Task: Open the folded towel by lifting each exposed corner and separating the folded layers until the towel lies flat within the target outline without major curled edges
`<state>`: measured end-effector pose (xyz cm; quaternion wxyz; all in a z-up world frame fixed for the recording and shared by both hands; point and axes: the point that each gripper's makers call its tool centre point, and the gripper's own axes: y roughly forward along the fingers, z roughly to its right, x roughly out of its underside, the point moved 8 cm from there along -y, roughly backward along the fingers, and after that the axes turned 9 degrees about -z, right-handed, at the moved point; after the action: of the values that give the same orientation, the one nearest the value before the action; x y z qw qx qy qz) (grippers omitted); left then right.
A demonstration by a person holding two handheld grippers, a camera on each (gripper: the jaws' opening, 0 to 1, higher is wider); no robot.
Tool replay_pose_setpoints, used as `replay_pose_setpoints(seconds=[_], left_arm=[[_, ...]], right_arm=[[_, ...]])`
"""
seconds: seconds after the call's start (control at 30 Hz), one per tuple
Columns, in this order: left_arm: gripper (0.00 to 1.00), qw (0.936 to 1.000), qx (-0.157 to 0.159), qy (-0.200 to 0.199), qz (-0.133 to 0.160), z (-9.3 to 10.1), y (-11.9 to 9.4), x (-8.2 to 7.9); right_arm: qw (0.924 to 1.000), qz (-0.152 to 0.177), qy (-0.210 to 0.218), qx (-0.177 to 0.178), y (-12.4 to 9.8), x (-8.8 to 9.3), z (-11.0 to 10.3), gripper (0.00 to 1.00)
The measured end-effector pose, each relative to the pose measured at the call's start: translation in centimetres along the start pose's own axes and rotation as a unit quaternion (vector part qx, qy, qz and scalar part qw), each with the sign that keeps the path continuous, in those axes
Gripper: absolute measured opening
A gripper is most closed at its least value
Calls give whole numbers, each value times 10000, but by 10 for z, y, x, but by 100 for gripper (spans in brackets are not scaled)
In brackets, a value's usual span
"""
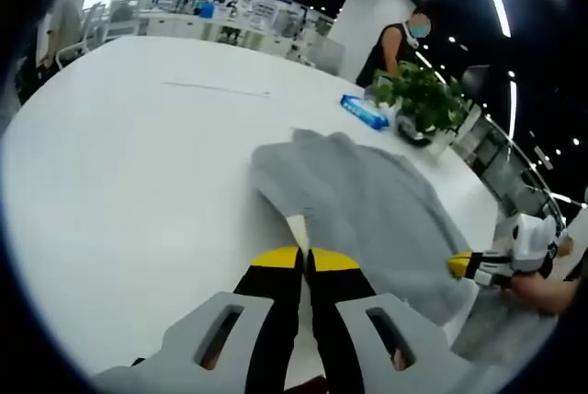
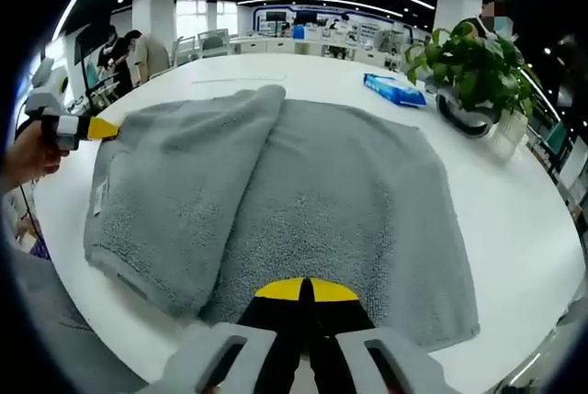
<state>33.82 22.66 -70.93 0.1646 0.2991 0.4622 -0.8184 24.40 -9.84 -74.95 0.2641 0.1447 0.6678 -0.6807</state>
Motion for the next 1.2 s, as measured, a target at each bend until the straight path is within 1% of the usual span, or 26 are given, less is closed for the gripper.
replay_pose_setpoints(seconds=[0.07,0.13,0.17,0.33,0.47,0.6,0.7,0.8,0.9,1.03,1.07,1.1,1.2], left_arm=[[2,10000,-99,5,5,-6,-6,0],[2,9999,-164,-23,13,-12,-11,0],[2,9998,-211,-30,5,-18,-13,1],[2,9992,-393,-75,-69,-36,-23,7],[2,9984,-516,-199,-109,-45,-25,13],[2,9977,-620,-180,-181,-49,-24,19],[2,9969,-738,-157,-239,-58,-26,21],[2,9956,-828,-368,-252,-69,-29,22],[2,9947,-908,-413,-247,-75,-31,24],[2,9919,-1166,-395,-322,-89,-37,28],[2,9912,-1213,-417,-341,-92,-38,29],[2,9894,-1311,-521,-357,-96,-40,29],[2,9887,-1345,-558,-345,-100,-40,30]], right_arm=[[10000,13,-67,-22,0,0,1,0],[10000,2,-29,-54,0,-1,3,0],[10000,-3,-34,-67,0,-1,3,0],[9999,18,-90,-120,1,0,5,0],[9999,40,-122,-97,2,0,4,0],[9998,40,-156,-103,2,-1,6,0],[9997,18,-185,-157,2,-2,8,0],[9996,13,-191,-217,3,-2,9,0],[9996,-10,-193,-224,3,-2,8,0],[9993,-23,-308,-219,3,-2,7,0],[9992,-26,-339,-212,3,-2,7,0],[9990,-27,-417,-184,3,-2,6,0],[9982,-36,-594,-94,3,-2,4,0]])
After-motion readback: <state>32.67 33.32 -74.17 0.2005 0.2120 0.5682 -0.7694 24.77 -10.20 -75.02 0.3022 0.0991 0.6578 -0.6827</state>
